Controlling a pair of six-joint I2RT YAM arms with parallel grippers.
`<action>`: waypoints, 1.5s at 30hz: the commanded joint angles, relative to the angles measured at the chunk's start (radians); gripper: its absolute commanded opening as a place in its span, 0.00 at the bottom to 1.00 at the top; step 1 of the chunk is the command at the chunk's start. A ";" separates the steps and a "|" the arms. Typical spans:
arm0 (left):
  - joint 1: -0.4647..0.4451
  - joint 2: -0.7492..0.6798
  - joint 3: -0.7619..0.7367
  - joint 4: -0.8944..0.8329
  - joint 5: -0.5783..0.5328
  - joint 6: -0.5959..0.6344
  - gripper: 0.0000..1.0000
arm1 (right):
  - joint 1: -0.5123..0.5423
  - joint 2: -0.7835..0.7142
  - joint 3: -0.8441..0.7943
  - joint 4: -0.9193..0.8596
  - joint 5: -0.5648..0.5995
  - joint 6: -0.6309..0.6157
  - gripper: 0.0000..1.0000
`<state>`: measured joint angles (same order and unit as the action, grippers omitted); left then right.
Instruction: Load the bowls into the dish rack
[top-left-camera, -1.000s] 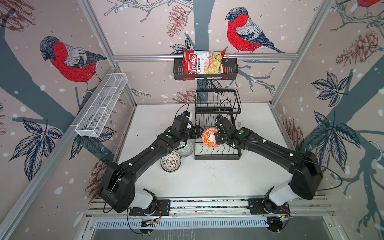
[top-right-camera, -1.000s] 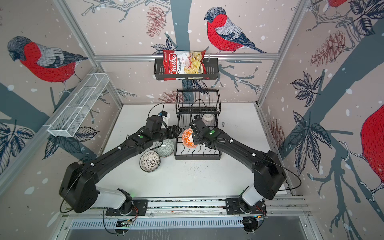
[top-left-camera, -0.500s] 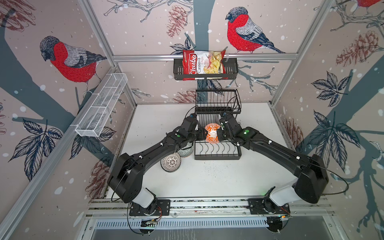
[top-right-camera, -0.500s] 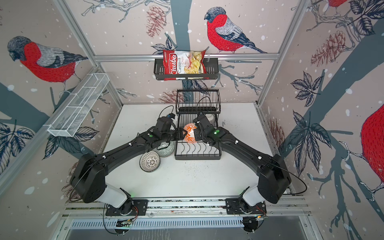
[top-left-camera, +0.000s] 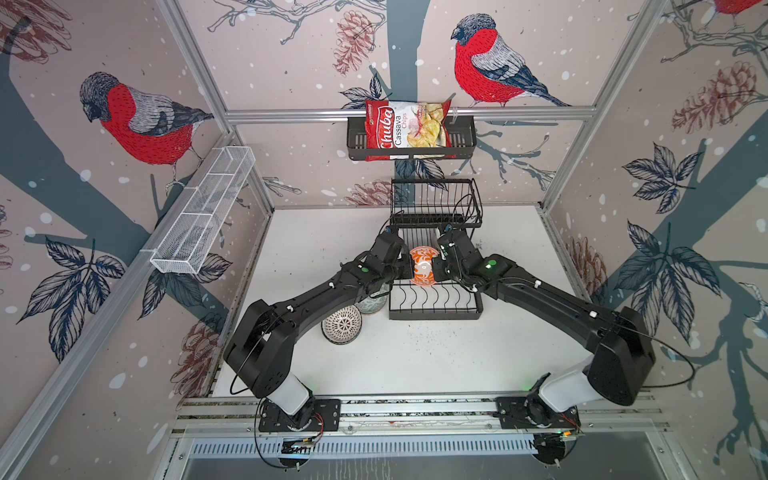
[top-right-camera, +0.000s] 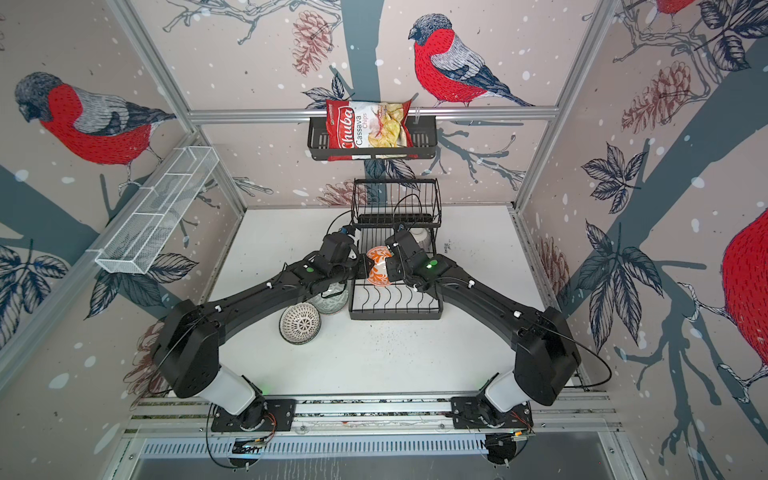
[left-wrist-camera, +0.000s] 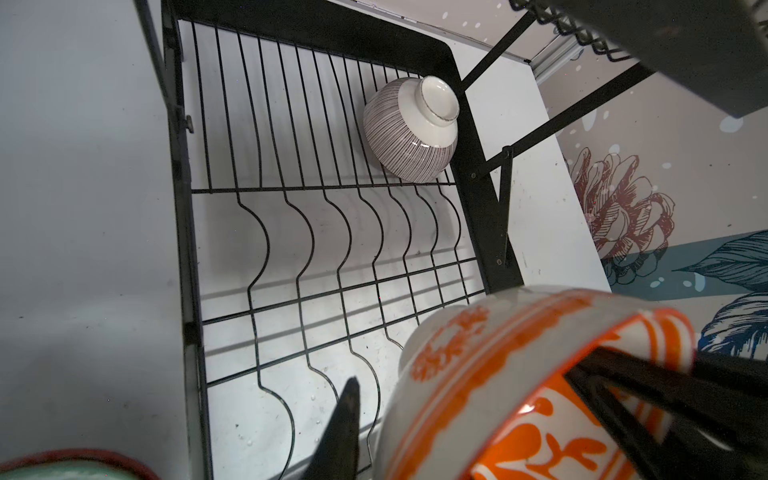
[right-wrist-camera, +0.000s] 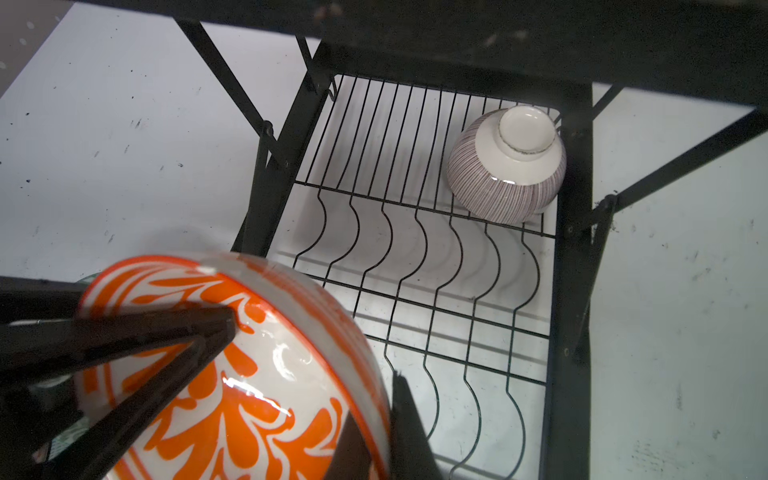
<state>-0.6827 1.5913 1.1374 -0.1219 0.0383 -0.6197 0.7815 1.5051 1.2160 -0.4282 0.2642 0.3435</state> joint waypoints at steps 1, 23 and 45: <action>0.000 0.011 -0.001 -0.009 -0.041 -0.001 0.13 | 0.006 0.002 0.010 0.063 -0.022 0.021 0.04; 0.000 -0.003 -0.053 0.056 -0.035 -0.012 0.00 | 0.003 -0.025 -0.002 0.096 -0.095 0.001 0.45; 0.141 -0.209 -0.298 0.389 0.329 0.105 0.00 | -0.196 -0.218 -0.160 0.272 -0.691 -0.095 0.91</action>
<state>-0.5468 1.3994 0.8425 0.1192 0.2752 -0.5434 0.5919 1.2980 1.0615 -0.2203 -0.3225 0.2642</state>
